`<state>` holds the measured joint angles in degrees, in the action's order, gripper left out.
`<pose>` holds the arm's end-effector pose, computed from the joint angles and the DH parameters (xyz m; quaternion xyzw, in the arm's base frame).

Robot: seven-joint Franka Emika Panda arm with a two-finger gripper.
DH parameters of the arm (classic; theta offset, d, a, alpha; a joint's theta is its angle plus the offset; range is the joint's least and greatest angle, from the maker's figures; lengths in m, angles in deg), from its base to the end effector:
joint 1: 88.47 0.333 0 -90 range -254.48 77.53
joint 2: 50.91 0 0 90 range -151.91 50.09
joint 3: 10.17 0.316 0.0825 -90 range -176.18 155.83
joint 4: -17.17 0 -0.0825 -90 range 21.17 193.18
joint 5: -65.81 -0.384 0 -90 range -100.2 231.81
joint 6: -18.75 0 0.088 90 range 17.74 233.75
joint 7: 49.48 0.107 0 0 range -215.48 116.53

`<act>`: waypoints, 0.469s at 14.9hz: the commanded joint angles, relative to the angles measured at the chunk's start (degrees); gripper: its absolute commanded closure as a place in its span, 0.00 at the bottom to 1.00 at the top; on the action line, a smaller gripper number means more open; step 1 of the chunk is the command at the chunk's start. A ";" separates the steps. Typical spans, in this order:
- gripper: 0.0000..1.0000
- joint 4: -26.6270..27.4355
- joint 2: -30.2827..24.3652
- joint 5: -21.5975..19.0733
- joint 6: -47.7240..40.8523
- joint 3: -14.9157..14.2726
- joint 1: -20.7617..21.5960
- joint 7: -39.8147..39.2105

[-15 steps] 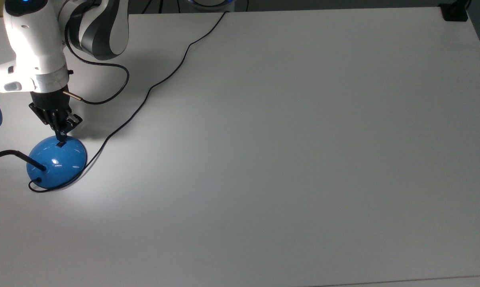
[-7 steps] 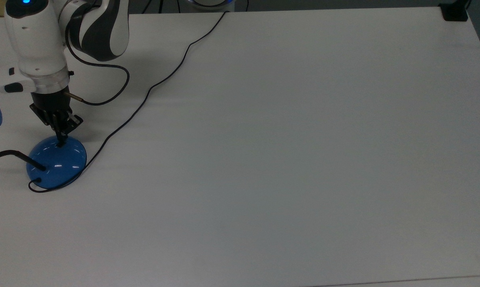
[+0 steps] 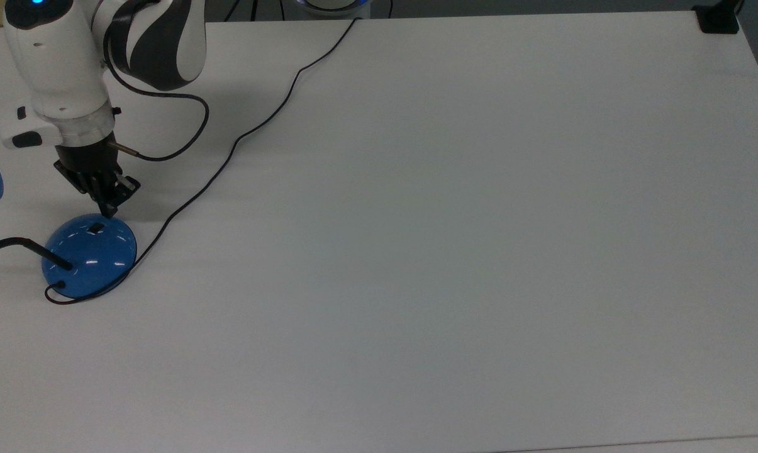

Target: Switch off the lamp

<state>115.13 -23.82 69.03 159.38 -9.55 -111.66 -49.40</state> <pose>0.6392 -0.2666 0.3444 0.9747 -0.1767 0.1294 0.0443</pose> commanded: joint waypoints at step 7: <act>1.00 -0.04 -14.33 4.60 -31.53 4.47 16.05 -0.16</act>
<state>114.22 -34.12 72.20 134.17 -4.31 -99.74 -49.31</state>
